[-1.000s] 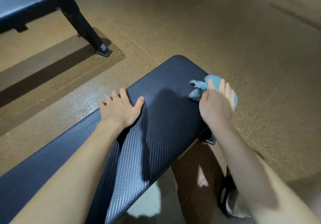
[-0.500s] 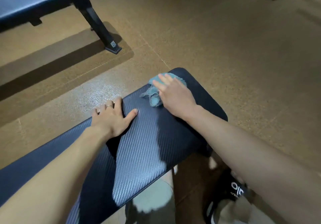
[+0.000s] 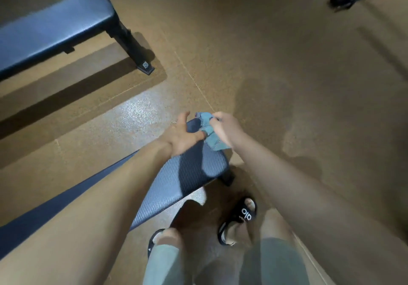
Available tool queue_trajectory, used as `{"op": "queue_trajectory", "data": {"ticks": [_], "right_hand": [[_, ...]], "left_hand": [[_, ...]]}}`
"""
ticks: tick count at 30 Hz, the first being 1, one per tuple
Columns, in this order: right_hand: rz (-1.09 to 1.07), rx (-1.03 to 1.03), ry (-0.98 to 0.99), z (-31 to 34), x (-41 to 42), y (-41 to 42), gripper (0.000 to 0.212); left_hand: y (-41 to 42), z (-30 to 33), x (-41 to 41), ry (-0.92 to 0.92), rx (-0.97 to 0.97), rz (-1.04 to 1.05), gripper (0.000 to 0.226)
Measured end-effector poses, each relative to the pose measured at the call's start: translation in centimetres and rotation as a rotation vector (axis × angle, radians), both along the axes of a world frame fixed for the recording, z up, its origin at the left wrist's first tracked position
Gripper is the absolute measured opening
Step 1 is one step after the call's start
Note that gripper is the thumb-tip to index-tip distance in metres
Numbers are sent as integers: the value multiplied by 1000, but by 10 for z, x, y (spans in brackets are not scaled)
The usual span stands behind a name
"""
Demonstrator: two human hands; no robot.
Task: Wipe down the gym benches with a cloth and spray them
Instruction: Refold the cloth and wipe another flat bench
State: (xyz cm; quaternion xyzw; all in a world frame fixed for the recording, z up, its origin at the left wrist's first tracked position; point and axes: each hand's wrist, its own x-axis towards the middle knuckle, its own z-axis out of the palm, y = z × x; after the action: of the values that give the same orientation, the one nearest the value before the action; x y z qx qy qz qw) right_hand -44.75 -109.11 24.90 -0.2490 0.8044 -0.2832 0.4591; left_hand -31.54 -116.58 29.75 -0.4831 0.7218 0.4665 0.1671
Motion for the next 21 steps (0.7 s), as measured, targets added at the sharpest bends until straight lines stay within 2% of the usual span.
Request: {"op": "queue_trajectory", "data": {"ticks": [2,5,7,8,9,10,13,15,16,17,18,19,21], "right_hand": [[-169,-37,-225,51,-14,-3,34],[-272,-73,-434,113,-35,-2,27],[-229,-70,-494,144,-46,-4,35],[-184,-75,-549,158,-50,-4,41],[-125,-82,-601,171,-54,-5,43],[-45,-72,-622,186,-59,-5,42],[188,-16,-564,222,-78,-5,40],[278,57,-442,244,-88,-7,56],[308,93,-360,253,-91,-9,61],[345,118,-281,261,-95,-11,58],[384,133,-225,270,-99,-15,45],[415,130,-195,278,-105,-18,31],[448,98,-152,291,-122,-24,19]], "left_hand": [[7,44,-18,73,42,81,82],[13,99,-42,229,146,257,59],[16,130,-54,328,211,370,32],[14,142,-56,332,158,390,17],[11,153,-58,315,89,386,8],[8,162,-57,301,39,383,10],[-5,193,-58,312,-45,364,15],[-14,209,-59,355,-43,332,17],[-17,217,-59,386,-7,311,29],[-20,223,-59,420,36,265,46],[-24,227,-61,436,62,194,60],[-28,231,-64,431,56,100,63],[-36,237,-76,400,-4,-27,36]]}}
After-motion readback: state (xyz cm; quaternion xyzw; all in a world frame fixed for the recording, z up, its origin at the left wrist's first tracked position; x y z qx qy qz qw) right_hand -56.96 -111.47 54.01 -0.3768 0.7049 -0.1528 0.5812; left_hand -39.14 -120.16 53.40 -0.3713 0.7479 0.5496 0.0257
